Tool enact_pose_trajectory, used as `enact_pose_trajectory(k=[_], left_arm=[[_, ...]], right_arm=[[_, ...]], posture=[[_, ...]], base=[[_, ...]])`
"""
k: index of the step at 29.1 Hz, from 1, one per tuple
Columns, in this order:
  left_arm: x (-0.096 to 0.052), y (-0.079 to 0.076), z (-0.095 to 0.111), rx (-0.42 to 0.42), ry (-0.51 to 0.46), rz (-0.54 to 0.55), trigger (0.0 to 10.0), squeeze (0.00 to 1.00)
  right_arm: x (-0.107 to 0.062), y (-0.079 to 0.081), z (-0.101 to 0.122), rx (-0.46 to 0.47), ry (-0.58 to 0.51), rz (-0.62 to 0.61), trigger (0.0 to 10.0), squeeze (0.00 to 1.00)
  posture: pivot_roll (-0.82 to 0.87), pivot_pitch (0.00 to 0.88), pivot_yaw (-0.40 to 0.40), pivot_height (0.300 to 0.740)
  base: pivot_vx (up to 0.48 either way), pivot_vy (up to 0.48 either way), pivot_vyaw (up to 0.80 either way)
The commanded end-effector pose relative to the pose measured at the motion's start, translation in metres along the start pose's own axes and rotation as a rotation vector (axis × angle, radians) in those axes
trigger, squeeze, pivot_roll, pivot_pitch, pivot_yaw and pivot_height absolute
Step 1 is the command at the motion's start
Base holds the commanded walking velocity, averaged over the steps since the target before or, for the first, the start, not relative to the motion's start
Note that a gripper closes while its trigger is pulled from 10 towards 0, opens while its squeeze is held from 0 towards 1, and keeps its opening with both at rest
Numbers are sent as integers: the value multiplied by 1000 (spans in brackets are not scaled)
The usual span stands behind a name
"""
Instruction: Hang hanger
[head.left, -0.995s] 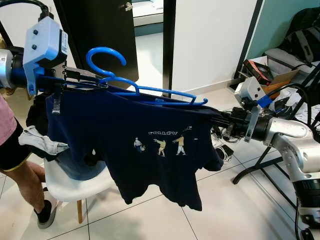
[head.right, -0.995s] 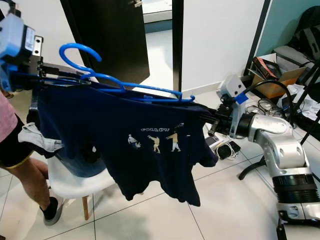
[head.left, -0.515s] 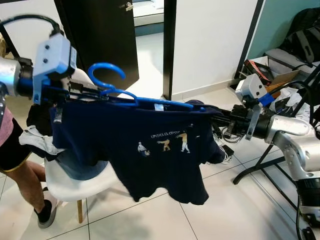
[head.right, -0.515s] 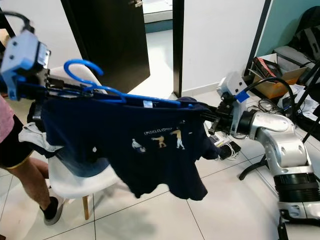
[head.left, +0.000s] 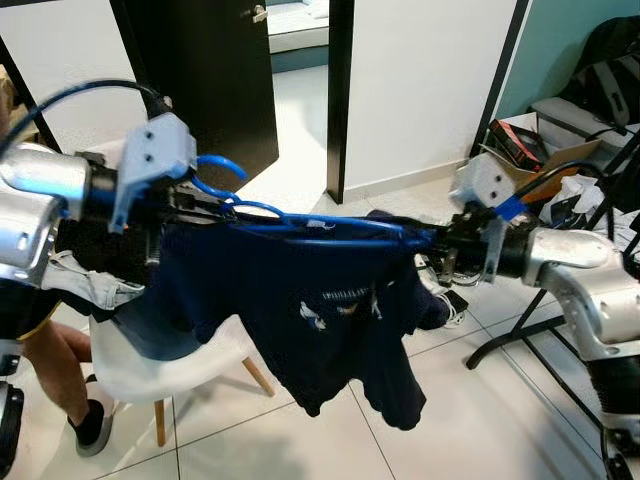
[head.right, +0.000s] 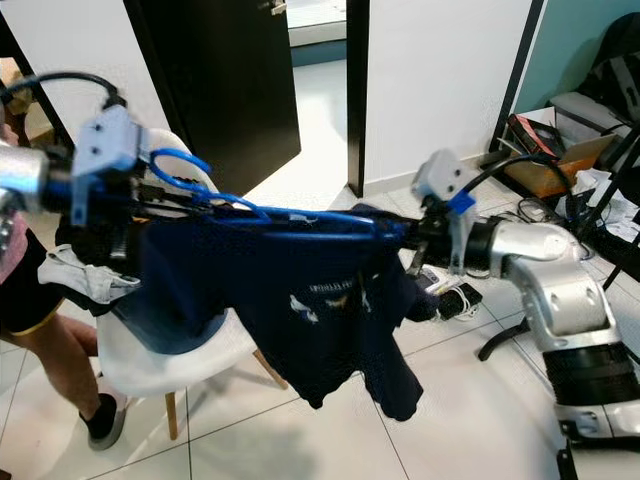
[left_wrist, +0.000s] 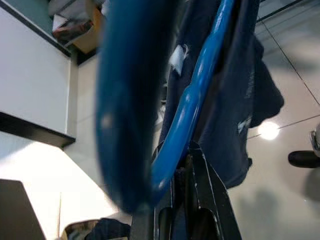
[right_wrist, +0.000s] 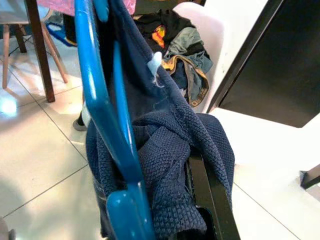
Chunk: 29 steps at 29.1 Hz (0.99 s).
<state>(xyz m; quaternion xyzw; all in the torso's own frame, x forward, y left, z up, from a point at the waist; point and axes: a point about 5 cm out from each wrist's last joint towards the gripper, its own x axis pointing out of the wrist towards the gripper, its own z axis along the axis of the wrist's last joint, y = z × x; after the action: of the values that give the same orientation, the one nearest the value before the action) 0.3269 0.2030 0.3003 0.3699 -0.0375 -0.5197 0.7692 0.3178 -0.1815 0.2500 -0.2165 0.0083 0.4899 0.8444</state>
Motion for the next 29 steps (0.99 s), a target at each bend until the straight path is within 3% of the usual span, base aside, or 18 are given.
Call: enact_pose_trajectory(k=[1,6,11,18,24,27,29], left_arm=[[4,-2,-1,-1,3,-8,10000,0],[-2,1,-5,8,49,3,10000,0],[-27,9,-17,50,197,28,10000,0],[-43,18,-21,78,281,91,10000,0],[-43,19,-23,97,310,101,10000,0],[-24,6,-23,142,305,16,10000,0],[-24,6,-23,142,305,16,10000,0]], right_arm=[[6,4,10,-55,-21,33,0,0],[4,2,9,-60,-9,24,0,0],[-9,-8,9,-66,10,-23,0,0],[-17,-12,10,-70,20,-51,0,0],[-19,-13,10,-74,23,-56,0,0],[-11,-12,20,-98,-21,-61,0,0],[-11,-12,20,-98,-21,-61,0,0]], posture=[[-3,13,20,740],[-1,13,20,740],[7,14,22,740],[4,9,22,740],[5,7,23,740],[7,5,21,740],[7,5,21,740]], base=[[0,0,0],[0,0,0],[0,0,0],[0,0,0],[0,0,0],[0,0,0],[0,0,0]])
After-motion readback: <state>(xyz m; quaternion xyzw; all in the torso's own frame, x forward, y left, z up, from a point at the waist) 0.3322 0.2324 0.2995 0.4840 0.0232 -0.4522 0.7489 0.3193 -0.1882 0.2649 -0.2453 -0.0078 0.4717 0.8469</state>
